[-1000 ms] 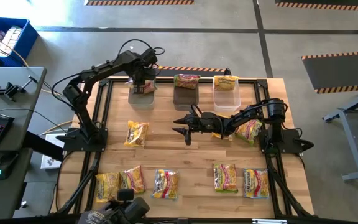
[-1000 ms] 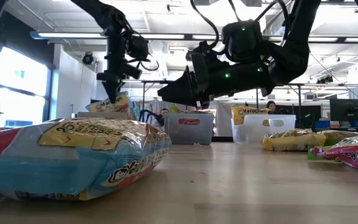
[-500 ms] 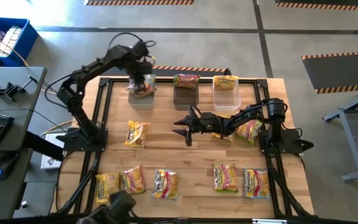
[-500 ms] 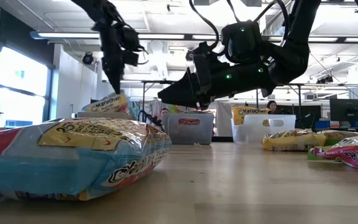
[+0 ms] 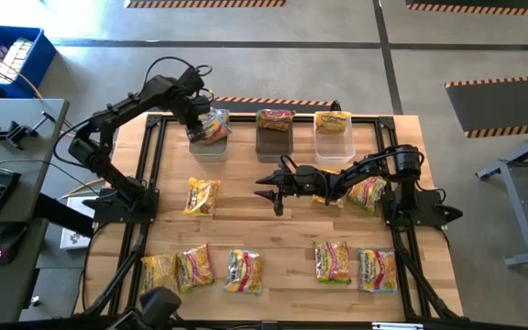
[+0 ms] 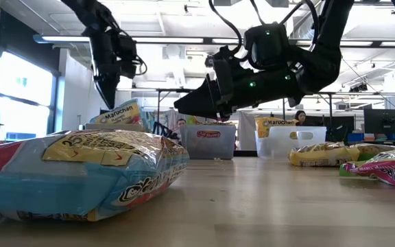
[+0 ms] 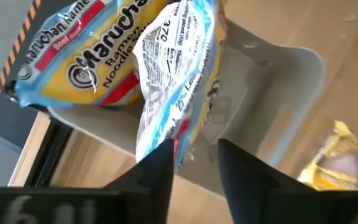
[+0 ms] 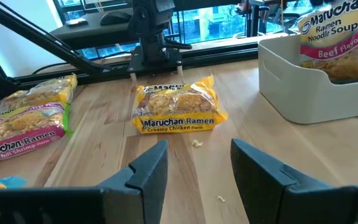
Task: Sort Maruchan noodles
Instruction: Put the blue noodle pack into the gray bin
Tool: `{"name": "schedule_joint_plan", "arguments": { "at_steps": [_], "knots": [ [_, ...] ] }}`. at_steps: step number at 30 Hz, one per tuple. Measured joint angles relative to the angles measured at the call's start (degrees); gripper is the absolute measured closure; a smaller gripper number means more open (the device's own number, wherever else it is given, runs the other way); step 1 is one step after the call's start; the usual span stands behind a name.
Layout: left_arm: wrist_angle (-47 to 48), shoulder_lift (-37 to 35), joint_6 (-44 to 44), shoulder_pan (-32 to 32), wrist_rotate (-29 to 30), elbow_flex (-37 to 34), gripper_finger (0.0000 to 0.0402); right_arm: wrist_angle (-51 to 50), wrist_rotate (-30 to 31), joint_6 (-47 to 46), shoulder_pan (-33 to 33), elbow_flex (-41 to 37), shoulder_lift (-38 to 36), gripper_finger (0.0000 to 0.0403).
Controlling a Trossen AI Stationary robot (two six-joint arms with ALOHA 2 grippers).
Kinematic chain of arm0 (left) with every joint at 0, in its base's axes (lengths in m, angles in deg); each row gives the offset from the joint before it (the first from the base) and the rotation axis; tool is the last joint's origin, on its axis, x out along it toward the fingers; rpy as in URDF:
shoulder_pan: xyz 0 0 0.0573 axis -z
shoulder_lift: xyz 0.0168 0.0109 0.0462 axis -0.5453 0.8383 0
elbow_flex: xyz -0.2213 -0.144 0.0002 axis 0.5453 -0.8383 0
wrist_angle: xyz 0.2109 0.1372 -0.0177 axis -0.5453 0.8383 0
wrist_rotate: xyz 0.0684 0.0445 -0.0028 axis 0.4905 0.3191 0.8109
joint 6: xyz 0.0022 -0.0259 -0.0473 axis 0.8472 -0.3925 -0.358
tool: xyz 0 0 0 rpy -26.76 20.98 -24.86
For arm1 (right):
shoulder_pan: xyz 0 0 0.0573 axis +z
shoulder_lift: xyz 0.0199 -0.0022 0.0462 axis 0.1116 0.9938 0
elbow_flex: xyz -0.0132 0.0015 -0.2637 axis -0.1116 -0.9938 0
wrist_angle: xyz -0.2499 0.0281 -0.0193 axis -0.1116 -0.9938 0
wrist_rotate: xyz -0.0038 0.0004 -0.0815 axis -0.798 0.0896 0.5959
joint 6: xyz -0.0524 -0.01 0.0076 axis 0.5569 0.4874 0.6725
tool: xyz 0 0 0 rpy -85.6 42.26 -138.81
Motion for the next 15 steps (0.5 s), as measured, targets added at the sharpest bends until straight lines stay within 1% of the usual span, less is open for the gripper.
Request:
{"name": "schedule_joint_plan", "arguments": {
  "at_steps": [4, 7, 11, 13, 15],
  "knots": [
    [-6.1, 0.0, 0.4, 0.0, 0.0, -3.6, 0.0239, 0.0, 0.0, 0.0, 0.0, 0.0, 0.0, 0.0245],
    [-8.0, 0.0, 2.0, 0.2, 0.2, -5.7, 0.0226, 0.0, 0.0, 0.0, 0.0, 0.0, 0.0, 0.0245],
    [-10.2, 0.0, 3.5, 0.5, 3.8, -8.0, 0.023, 0.0, 0.0, 0.0, 0.0, 0.0, 0.0, 0.0245],
    [-11.0, 0.0, 3.7, 0.8, 5.6, -9.1, 0.0241, 0.1, 0.2, 0.0, 0.0, 0.0, 0.0, 0.0245],
    [-11.6, 0.0, 4.7, 1.1, 6.3, -9.7, 0.0261, 0.1, 0.3, 0.0, 0.0, 0.0, 0.0, 0.0245]
  ]
}}
